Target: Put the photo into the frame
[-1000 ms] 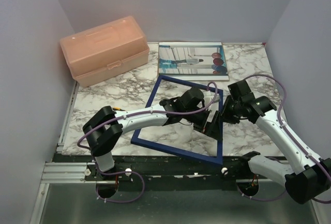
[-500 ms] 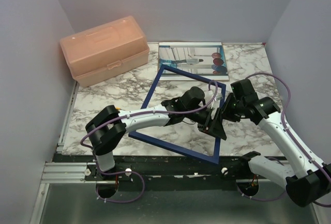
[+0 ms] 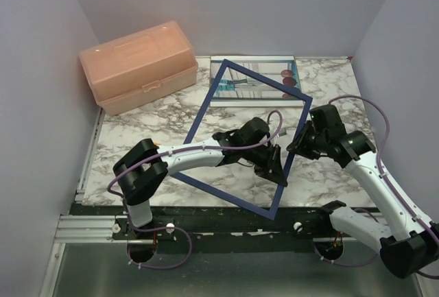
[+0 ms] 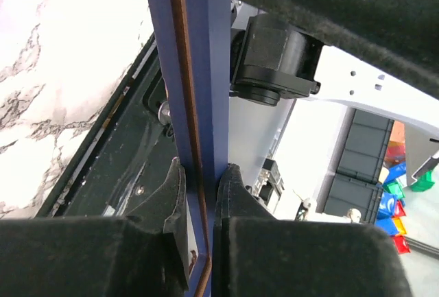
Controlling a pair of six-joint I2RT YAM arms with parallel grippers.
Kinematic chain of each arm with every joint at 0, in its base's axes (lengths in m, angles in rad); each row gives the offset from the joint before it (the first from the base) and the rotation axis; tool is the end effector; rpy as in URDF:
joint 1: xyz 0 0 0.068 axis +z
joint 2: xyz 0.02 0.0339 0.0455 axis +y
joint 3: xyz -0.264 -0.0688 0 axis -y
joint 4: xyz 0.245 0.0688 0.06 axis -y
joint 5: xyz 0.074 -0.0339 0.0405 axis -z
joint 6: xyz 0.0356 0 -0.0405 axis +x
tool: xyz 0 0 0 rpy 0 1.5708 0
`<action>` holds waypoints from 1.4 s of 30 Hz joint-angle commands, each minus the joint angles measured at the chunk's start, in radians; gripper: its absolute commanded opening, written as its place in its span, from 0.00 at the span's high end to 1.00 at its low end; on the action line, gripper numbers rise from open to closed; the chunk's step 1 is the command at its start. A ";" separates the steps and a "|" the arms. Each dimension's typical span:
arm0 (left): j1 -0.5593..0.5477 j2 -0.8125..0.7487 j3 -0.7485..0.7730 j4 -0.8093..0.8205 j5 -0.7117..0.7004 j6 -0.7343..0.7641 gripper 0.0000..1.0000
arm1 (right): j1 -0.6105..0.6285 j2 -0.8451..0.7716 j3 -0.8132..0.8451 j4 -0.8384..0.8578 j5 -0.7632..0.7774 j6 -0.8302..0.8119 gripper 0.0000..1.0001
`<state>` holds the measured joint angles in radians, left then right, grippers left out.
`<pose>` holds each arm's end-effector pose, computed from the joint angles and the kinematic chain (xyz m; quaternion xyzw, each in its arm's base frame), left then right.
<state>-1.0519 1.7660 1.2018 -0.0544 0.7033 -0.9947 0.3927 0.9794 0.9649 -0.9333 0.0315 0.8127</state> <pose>0.1748 -0.3525 0.2335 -0.1817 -0.8295 0.5267 0.0374 0.1691 0.0688 0.3001 0.2031 0.9298 0.1614 0.2609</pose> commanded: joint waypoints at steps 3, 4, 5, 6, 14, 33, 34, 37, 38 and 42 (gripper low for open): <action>-0.003 -0.084 0.010 -0.010 -0.095 0.104 1.00 | 0.005 -0.024 0.011 0.125 -0.097 0.047 0.54; 0.002 -0.099 0.004 -0.022 -0.111 0.112 1.00 | 0.006 -0.028 0.010 0.133 -0.098 0.050 0.46; 0.007 -0.112 -0.005 -0.030 -0.130 0.117 1.00 | 0.006 -0.030 0.011 0.138 -0.100 0.052 0.41; 0.011 -0.126 -0.012 -0.042 -0.149 0.124 1.00 | 0.006 -0.031 0.011 0.142 -0.102 0.052 0.36; 0.032 -0.208 -0.052 -0.088 -0.214 0.177 1.00 | 0.005 -0.005 0.014 0.166 -0.137 0.034 0.04; 0.070 -0.382 -0.164 -0.096 -0.243 0.198 1.00 | -0.004 0.052 0.151 0.341 -0.428 -0.160 0.00; 0.076 -0.390 -0.174 -0.086 -0.242 0.192 1.00 | -0.009 0.059 0.149 0.349 -0.452 -0.163 0.00; 0.090 -0.418 -0.210 -0.048 -0.229 0.172 1.00 | -0.039 0.076 0.134 0.373 -0.525 -0.175 0.00; 0.094 -0.427 -0.221 -0.038 -0.226 0.167 1.00 | -0.055 0.078 0.120 0.390 -0.567 -0.179 0.00; 0.113 -0.451 -0.260 0.002 -0.203 0.150 1.00 | -0.168 0.074 0.043 0.512 -0.801 -0.180 0.00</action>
<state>-0.9558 1.3685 0.9634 -0.1574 0.4911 -0.8345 0.3084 1.0573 1.0695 -0.5529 -0.5053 0.6540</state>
